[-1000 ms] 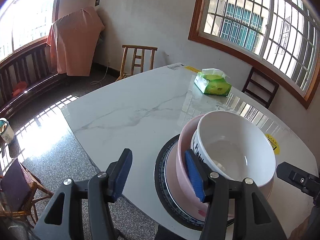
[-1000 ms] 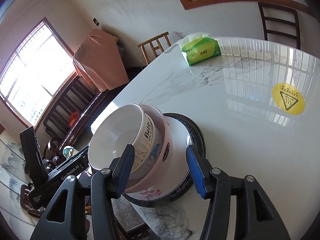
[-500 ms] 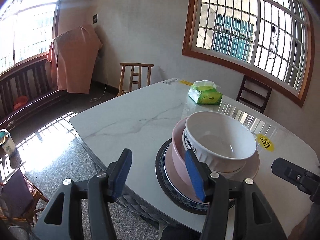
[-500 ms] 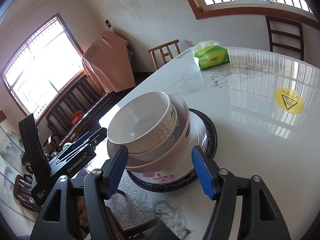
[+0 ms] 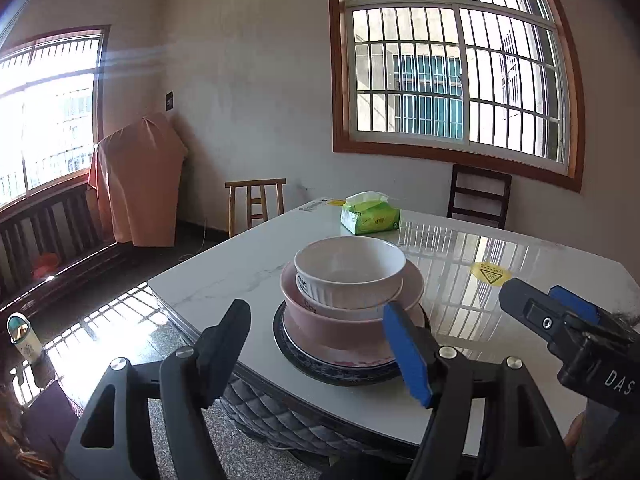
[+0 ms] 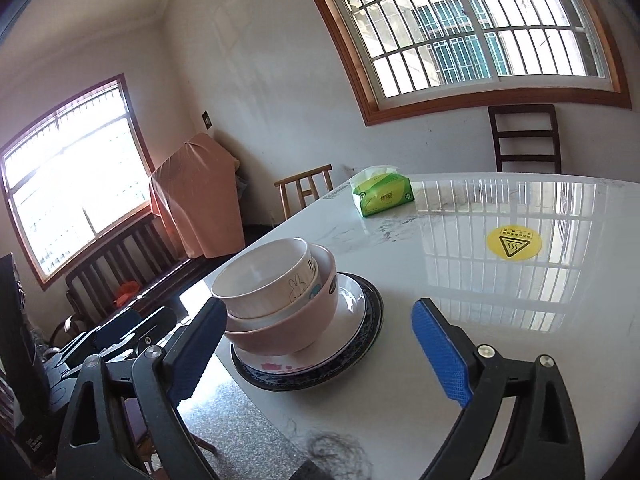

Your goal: Organize plates and bowls

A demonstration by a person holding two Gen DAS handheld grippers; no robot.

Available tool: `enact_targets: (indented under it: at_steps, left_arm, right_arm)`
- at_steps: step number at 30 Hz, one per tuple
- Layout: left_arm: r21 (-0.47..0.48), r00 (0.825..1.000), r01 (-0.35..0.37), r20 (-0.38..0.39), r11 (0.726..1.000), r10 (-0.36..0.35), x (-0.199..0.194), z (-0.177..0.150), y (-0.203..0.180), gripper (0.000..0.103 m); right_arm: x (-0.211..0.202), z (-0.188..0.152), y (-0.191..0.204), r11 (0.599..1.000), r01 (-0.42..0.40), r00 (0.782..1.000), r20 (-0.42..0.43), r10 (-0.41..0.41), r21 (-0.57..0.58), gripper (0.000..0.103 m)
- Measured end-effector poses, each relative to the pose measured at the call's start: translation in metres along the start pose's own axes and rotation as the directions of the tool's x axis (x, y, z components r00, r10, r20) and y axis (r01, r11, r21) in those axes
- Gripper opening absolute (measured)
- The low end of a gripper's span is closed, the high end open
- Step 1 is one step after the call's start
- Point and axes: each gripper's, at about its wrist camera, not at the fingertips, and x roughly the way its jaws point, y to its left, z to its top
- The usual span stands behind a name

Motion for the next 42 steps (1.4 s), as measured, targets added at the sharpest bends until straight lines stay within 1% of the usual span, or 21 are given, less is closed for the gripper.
enact_targets:
  at_steps: [2,3,5,8,13,16,18,23,26,32,42]
  left_arm:
    - [0.006,1.000,0.002,0.000,1.000,-0.002,-0.007,-0.001,-0.008,0.071]
    - [0.002,1.000,-0.007,0.000,1.000,0.007,-0.010,-0.002,-0.011,0.071]
    - [-0.006,1.000,0.001,-0.007,1.000,-0.001,-0.014,-0.003,-0.015,0.071]
    - [-0.025,1.000,0.002,-0.021,1.000,-0.002,-0.019,-0.007,-0.018,0.071]
    - [0.003,1.000,-0.007,-0.028,1.000,0.007,-0.027,-0.009,-0.027,0.071]
    - [0.005,1.000,-0.007,-0.025,1.000,0.008,-0.035,-0.011,-0.026,0.071]
    - [0.002,1.000,-0.004,-0.019,1.000,0.004,-0.039,-0.011,-0.026,0.073]
    - [-0.029,1.000,0.009,0.006,1.000,-0.009,-0.048,-0.010,-0.019,0.078]
    - [-0.044,1.000,0.006,0.020,0.999,-0.005,-0.053,-0.011,-0.016,0.078]
    - [-0.037,0.999,-0.004,0.051,0.999,0.006,-0.065,-0.012,-0.012,0.078]
    - [-0.076,0.999,0.030,0.036,0.997,-0.027,-0.074,-0.012,0.000,0.080]
  right_arm:
    - [-0.010,-0.004,0.001,1.000,0.018,1.000,0.023,-0.017,-0.014,0.101]
    - [-0.015,-0.006,0.001,0.999,0.021,0.999,0.031,-0.020,-0.024,0.101]
    - [-0.021,-0.009,0.003,0.999,0.022,0.999,0.042,-0.020,-0.043,0.102]
    - [-0.030,-0.011,0.000,0.999,0.025,0.998,0.052,-0.023,-0.035,0.103]
    - [-0.045,-0.012,-0.008,0.999,0.022,0.996,0.087,-0.019,-0.030,0.103]
    - [-0.053,-0.014,-0.010,0.999,0.024,0.994,0.103,-0.021,-0.034,0.103]
    - [-0.058,-0.016,-0.010,0.999,0.026,0.993,0.114,-0.021,-0.040,0.103]
    - [-0.062,-0.019,-0.007,0.998,0.030,0.993,0.118,-0.023,-0.057,0.103]
    - [-0.064,-0.021,-0.006,0.997,0.035,0.992,0.120,-0.027,-0.066,0.103]
    - [-0.066,-0.023,-0.004,0.997,0.027,0.993,0.118,-0.019,-0.073,0.103]
    - [-0.070,-0.030,0.004,0.995,0.022,0.994,0.109,-0.012,-0.098,0.103]
